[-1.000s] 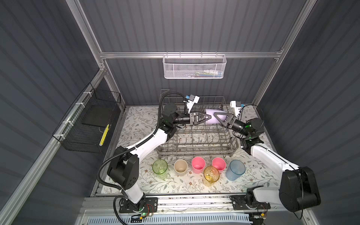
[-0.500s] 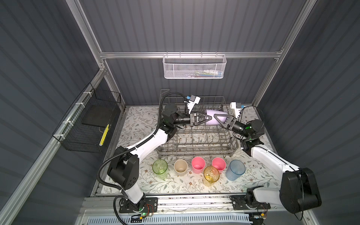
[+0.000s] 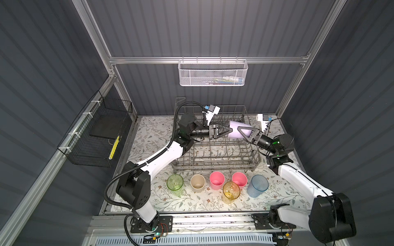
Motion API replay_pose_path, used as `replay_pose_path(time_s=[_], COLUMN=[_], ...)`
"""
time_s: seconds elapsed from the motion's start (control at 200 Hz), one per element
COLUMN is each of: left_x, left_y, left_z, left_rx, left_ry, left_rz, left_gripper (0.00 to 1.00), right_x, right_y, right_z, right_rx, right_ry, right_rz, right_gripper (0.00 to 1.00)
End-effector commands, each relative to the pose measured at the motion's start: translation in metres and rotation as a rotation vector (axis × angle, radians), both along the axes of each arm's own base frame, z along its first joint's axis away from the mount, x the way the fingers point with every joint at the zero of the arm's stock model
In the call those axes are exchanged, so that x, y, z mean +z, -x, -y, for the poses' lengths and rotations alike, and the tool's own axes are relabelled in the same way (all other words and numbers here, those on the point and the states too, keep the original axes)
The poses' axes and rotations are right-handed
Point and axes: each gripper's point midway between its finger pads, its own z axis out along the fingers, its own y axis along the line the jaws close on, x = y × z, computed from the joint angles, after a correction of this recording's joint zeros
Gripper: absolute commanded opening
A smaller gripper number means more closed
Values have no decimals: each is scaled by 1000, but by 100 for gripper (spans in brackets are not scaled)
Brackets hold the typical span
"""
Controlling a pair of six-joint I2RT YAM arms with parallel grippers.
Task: Load cups into a dish rack
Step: Place the cup upside down at the dish rack.
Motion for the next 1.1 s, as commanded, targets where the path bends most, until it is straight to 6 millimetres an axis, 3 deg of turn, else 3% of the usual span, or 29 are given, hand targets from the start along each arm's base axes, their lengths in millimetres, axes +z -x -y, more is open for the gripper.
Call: replay_pose_path(time_s=[0.0, 0.21, 0.24, 0.515, 0.535, 0.725, 0.986, 1.096], left_x=[11, 9, 9, -3, -5, -22, -31, -33], left_y=[-4, -11, -11, -4, -3, 0, 6, 5], left_z=[-8, -28, -33, -66, -67, -76, -90, -94], left_rx=[55, 136, 150, 285, 287, 302, 316, 316], left_ry=[1, -33, -39, -168, -174, -199, -202, -197], left_rz=[37, 49, 56, 118, 122, 105, 108, 104], left_gripper=[28, 31, 31, 31, 32, 31, 30, 30], right_x=[17, 6, 12, -8, -20, -56, -99, -111], right_y=[11, -3, 2, -23, -30, -66, -111, -124], right_z=[6, 25, 28, 62, 64, 79, 80, 76], right_rx=[-10, -82, -101, -353, -355, -452, -430, -419], right_ry=[1, 66, 92, 593, 642, 1104, 1384, 1424], right_rz=[84, 16, 34, -81, -122, -215, -305, -320], right_gripper=[52, 51, 51, 51, 51, 51, 51, 50])
